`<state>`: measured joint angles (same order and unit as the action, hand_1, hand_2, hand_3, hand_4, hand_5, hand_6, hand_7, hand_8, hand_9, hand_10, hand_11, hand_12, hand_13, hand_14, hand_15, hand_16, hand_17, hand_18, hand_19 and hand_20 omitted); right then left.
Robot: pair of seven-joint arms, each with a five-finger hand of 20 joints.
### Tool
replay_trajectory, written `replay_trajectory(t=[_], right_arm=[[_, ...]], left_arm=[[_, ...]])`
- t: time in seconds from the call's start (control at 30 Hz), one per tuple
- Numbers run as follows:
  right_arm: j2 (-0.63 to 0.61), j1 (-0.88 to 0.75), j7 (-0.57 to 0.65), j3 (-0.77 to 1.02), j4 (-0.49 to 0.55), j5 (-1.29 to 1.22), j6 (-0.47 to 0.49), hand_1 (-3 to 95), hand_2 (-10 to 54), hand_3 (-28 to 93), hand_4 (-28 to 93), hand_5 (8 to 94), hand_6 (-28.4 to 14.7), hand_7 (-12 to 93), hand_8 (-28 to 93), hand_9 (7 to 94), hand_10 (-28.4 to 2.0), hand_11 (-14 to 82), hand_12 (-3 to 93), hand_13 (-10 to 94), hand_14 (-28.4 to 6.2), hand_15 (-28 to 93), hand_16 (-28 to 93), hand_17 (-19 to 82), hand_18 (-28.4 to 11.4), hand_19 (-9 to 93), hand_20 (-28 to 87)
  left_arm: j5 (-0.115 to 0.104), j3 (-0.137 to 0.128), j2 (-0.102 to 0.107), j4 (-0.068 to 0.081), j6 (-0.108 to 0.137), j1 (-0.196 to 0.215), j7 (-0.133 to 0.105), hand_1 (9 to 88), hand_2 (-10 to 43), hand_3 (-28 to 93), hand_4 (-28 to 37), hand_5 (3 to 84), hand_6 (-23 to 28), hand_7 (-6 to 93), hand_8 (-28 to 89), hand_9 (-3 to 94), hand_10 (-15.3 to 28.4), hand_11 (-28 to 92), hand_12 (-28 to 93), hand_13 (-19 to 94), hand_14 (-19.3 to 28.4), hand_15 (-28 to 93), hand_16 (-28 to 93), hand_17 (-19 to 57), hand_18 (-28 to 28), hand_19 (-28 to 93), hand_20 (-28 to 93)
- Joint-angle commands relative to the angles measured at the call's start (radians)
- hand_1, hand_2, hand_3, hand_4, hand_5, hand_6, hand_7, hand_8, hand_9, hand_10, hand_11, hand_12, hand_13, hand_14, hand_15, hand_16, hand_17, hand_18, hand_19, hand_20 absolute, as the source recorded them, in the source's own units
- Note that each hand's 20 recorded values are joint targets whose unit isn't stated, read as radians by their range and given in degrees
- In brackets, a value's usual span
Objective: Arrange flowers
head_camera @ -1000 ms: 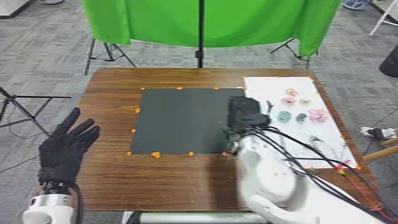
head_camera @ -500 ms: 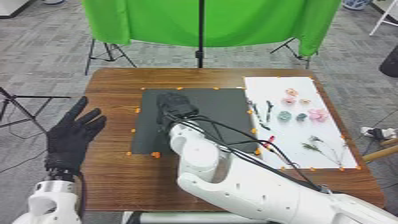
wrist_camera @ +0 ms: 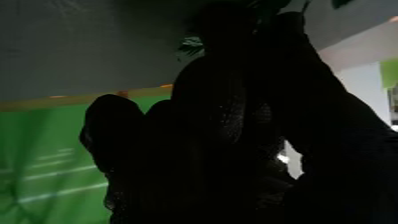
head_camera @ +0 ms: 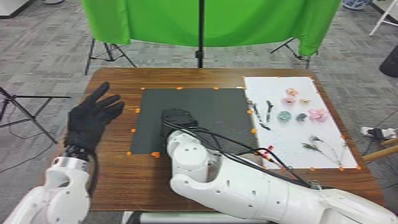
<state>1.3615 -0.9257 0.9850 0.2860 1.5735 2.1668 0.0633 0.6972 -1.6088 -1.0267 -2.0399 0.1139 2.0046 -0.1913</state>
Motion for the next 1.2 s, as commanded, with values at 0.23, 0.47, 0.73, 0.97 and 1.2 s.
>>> replay_trajectory(t=[0.23, 0.47, 0.73, 0.97, 1.2], right_arm=[[-0.002, 0.015, 0.037, -0.005, -0.004, -0.053, -0.069, 45.1, 0.8, 63, -28, 93.5, -0.2, 18, -12, 92.7, -10.2, 53.2, 25.4, 90, -5.6, 73, 25, 55, -21.9, 93, 44], [0.003, 0.006, 0.037, 0.004, -0.002, -0.057, -0.128, 50.6, 5.7, 39, -26, 90.3, -0.5, 14, -13, 93.7, -10.6, 46.4, 23.4, 90, -6.2, 69, 25, 54, -21.5, 93, 40], [-0.085, 0.004, 0.005, 0.047, 0.112, 0.001, -0.227, 44.3, 6.6, 34, -21, 89.1, -1.9, 14, -12, 93.7, -10.6, 45.0, 22.2, 90, -6.5, 67, 24, 54, -22.3, 93, 37], [-0.307, -0.091, 0.007, 0.223, 0.324, -0.008, -0.233, 33.3, 4.2, 54, -26, 85.4, -3.8, 13, -12, 89.3, -13.6, 45.3, 23.6, 84, -9.0, 71, 24, 48, -25.0, 93, 37], [-0.566, -0.351, 0.062, 0.505, 0.521, 0.008, -0.271, 30.5, 1.2, 68, -26, 74.5, -5.7, 13, -11, 79.4, -16.7, 45.1, 21.3, 74, -12.3, 72, 19, 38, -26.5, 93, 26]], left_arm=[[0.014, 0.030, -0.026, 0.030, -0.030, -0.046, 0.027, 19.2, 6.9, 81, -28.3, 33.5, 6.1, 6.5, -8, 31.3, 18.9, 21, 11, 20, 26.8, 52, -10, -7.9, 28.4, 56, -1], [0.007, 0.010, -0.022, 0.003, -0.006, 0.011, 0.007, 19.3, 6.9, 81, -28.3, 33.5, 6.1, 6.6, -8, 31.4, 19.0, 21, 11, 20, 26.7, 52, -10, -7.9, 28.4, 56, -1], [-0.031, -0.070, -0.040, -0.083, 0.075, 0.232, -0.113, 19.1, 6.7, 80, -28.3, 33.5, 6.1, 6.4, -8, 31.4, 19.0, 21, 11, 20, 26.8, 52, -10, -7.9, 28.4, 56, -1], [-0.034, -0.099, -0.060, -0.096, 0.082, 0.278, -0.133, 18.5, 6.7, 80, -28.3, 33.5, 6.1, 6.5, -8, 31.3, 19.0, 21, 11, 20, 26.8, 52, -10, -8.0, 28.4, 56, -1], [-0.047, -0.093, -0.057, -0.100, 0.090, 0.307, -0.160, 18.3, 6.8, 80, -28.3, 33.4, 6.0, 6.5, -8, 31.3, 19.0, 21, 11, 20, 26.7, 52, -10, -8.0, 28.4, 56, 0]])
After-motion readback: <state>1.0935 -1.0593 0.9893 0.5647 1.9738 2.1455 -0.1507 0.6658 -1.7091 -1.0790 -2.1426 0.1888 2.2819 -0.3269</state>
